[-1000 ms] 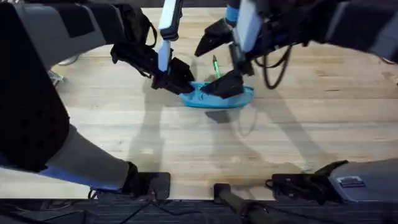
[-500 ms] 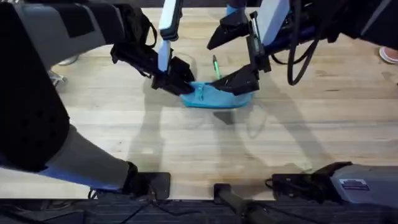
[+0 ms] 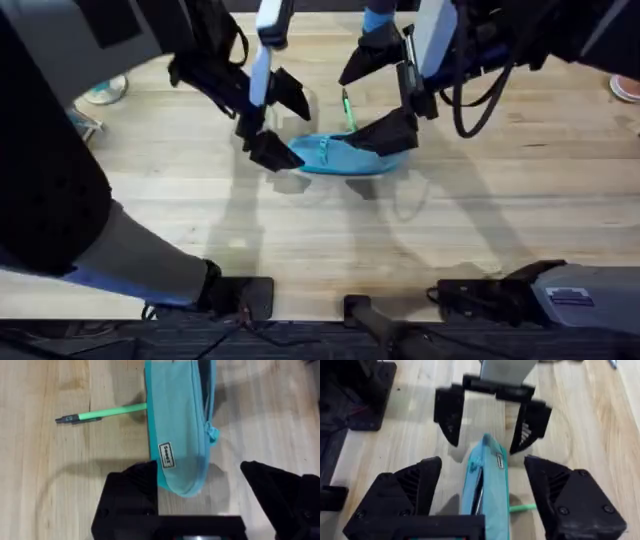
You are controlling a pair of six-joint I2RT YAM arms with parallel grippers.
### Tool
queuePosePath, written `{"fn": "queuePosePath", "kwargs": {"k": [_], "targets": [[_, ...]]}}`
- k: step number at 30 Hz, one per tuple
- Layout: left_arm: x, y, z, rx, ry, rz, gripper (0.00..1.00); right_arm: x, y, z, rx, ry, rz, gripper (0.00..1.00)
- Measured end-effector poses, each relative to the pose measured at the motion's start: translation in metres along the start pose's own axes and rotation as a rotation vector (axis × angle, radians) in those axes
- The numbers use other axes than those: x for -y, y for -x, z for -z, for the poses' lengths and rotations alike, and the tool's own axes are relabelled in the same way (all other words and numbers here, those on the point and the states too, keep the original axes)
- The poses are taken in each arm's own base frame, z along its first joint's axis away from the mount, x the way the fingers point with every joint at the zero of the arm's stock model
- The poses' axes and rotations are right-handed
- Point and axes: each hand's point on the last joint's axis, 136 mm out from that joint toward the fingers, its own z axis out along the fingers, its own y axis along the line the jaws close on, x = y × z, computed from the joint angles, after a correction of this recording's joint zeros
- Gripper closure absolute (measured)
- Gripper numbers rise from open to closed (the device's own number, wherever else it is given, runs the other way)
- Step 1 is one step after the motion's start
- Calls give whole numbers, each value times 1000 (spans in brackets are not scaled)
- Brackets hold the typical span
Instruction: Unzip the bag, pick up the pens from the table one at a time and place them inside, then zip the bag closed.
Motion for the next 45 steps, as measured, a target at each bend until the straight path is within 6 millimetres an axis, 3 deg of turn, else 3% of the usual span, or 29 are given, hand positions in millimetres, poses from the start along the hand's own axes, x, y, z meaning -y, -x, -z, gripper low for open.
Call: {"fn": "queuePosePath", "kwargs": {"k": [7, 13, 19, 25, 33, 45], "targets": [[-3, 20, 32, -65, 7, 9, 8, 3, -5, 0, -27, -18, -6, 5], [6, 41, 67, -130, 70, 72, 8, 9, -10, 6, -34, -40, -19, 3], [26, 63, 103, -170, 211, 189, 8, 16, -15, 12, -36, -65, -36, 3], [59, 78, 125, -154, 308, 336, 8, 19, -16, 15, -35, -74, -39, 5], [99, 91, 143, -122, 392, 430, 8, 19, -16, 15, -35, -75, -38, 4], [118, 100, 144, -93, 371, 370, 8, 16, -18, 14, -43, -62, -55, 5]]}}
